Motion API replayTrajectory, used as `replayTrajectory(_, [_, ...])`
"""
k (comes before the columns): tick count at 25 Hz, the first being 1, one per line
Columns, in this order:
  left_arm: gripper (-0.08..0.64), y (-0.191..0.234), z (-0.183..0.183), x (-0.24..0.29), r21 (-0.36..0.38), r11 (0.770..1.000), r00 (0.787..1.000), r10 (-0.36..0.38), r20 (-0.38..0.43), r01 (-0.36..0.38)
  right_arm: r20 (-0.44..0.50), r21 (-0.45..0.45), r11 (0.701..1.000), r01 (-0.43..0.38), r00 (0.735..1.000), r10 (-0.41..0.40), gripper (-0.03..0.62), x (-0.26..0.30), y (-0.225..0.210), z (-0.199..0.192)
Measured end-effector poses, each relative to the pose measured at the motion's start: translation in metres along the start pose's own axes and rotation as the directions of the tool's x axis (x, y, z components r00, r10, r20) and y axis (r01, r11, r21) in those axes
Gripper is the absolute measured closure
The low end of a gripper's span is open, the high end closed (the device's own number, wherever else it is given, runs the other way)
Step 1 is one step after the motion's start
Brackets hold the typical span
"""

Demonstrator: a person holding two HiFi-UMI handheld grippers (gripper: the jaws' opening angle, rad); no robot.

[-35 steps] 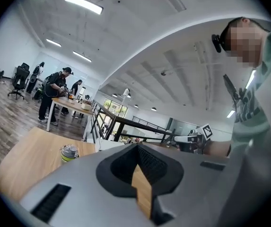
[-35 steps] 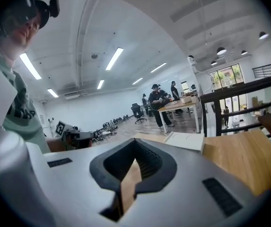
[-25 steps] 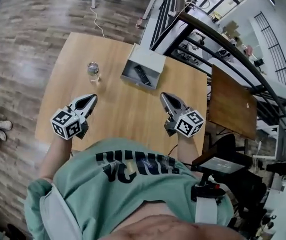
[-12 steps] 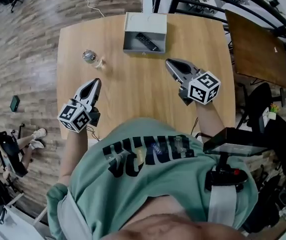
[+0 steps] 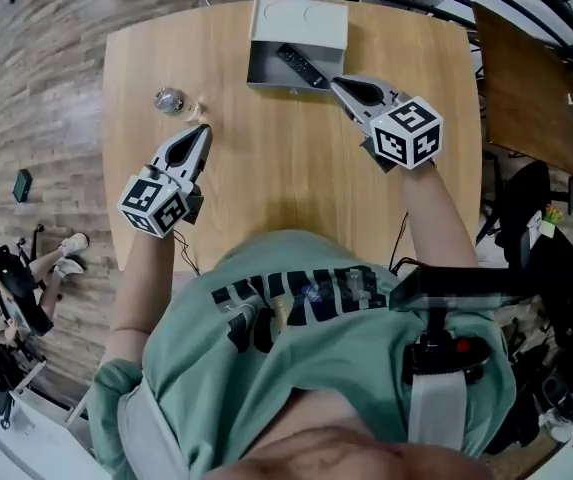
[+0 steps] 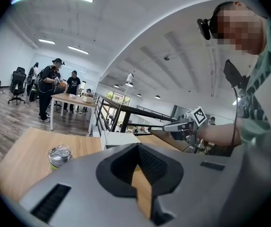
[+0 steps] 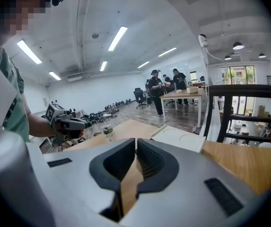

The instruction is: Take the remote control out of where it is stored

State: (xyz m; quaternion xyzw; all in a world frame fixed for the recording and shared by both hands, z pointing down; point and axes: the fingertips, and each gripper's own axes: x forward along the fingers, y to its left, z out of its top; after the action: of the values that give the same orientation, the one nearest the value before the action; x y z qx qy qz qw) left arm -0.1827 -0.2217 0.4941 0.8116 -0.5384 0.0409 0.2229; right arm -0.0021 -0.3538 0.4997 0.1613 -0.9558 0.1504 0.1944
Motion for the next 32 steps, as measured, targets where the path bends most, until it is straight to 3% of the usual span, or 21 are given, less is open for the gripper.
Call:
replayTrajectory(6, [0.575, 0.025, -0.019, 0.037, -0.018, 1.0, 0.999, -0.024, -0.039, 0.023, -0.18, -0.054, 0.999, -0.005, 0.984, -0.005, 0.479, 0.073, -0.035, -0.022])
replayTrajectory(12, [0.575, 0.043, -0.044, 0.055, -0.051, 0.998, 0.997, -0.041, -0.064, 0.038, -0.389, -0.114, 0.993, 0.0, 0.92, -0.045, 0.397, 0.135, -0.061, -0.07])
replayTrajectory(18, [0.575, 0.053, -0.058, 0.061, -0.04, 0.998, 0.996, -0.05, -0.071, 0.047, -0.52, -0.151, 0.987, 0.046, 0.846, -0.119, 0.375, 0.17, -0.088, -0.112])
replayTrajectory(24, [0.575, 0.054, -0.066, 0.064, -0.051, 0.996, 0.995, -0.073, -0.065, 0.07, -0.597, -0.16, 0.985, 0.06, 0.789, -0.145, 0.368, 0.192, -0.102, -0.137])
replayTrajectory(32, [0.575, 0.058, -0.066, 0.063, -0.06, 0.996, 0.996, -0.075, -0.05, 0.072, -0.655, -0.191, 0.979, 0.066, 0.735, -0.177, 0.368, 0.208, -0.114, -0.153])
